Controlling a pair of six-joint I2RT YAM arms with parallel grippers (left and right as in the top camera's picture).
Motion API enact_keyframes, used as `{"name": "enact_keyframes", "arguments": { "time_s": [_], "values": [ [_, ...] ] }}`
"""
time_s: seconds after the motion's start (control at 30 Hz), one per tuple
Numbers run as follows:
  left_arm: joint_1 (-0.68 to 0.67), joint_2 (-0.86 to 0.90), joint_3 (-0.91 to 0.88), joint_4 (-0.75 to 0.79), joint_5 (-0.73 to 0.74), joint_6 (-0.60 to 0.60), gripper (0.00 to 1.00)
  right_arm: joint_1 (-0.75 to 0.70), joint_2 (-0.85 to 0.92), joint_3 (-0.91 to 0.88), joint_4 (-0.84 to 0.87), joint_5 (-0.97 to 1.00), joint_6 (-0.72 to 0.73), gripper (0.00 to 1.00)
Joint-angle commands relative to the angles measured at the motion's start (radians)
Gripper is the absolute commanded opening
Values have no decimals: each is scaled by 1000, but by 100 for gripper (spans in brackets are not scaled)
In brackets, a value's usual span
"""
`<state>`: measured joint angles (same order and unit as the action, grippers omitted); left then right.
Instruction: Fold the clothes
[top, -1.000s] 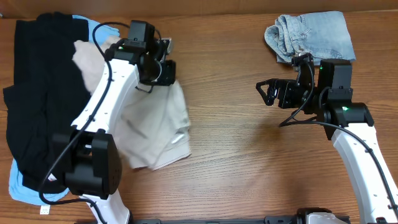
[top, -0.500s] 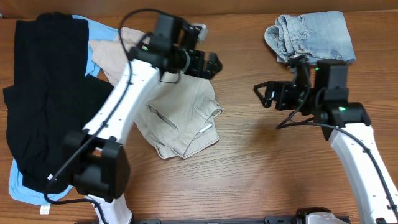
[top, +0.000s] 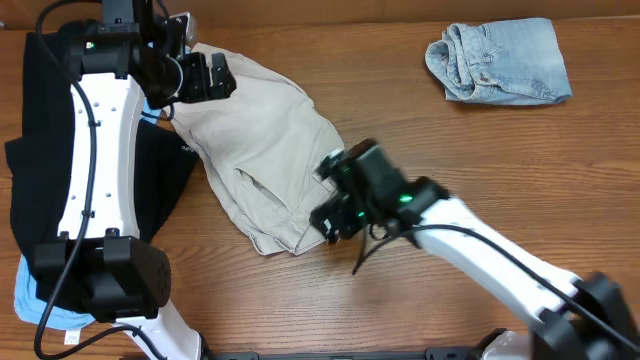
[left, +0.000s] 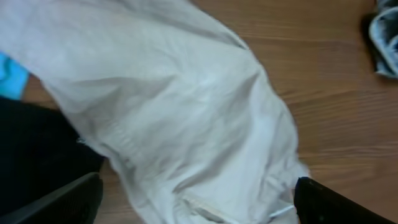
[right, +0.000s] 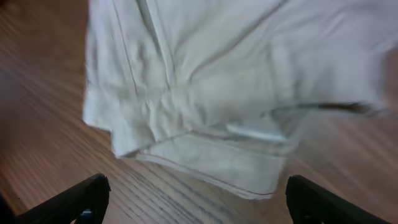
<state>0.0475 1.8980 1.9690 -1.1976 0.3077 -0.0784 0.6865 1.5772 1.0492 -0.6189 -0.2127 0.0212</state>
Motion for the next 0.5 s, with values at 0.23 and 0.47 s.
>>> {"name": "enact_keyframes", "arguments": {
  "time_s": [0.23, 0.47],
  "values": [
    [-61, -21, -33, -36, -130, 60, 100, -18, 62, 59, 2, 174, 2, 93],
    [-93, -21, -132, -23, -132, 56, 93, -81, 104, 57, -8, 144, 5, 81]
  ]
}}
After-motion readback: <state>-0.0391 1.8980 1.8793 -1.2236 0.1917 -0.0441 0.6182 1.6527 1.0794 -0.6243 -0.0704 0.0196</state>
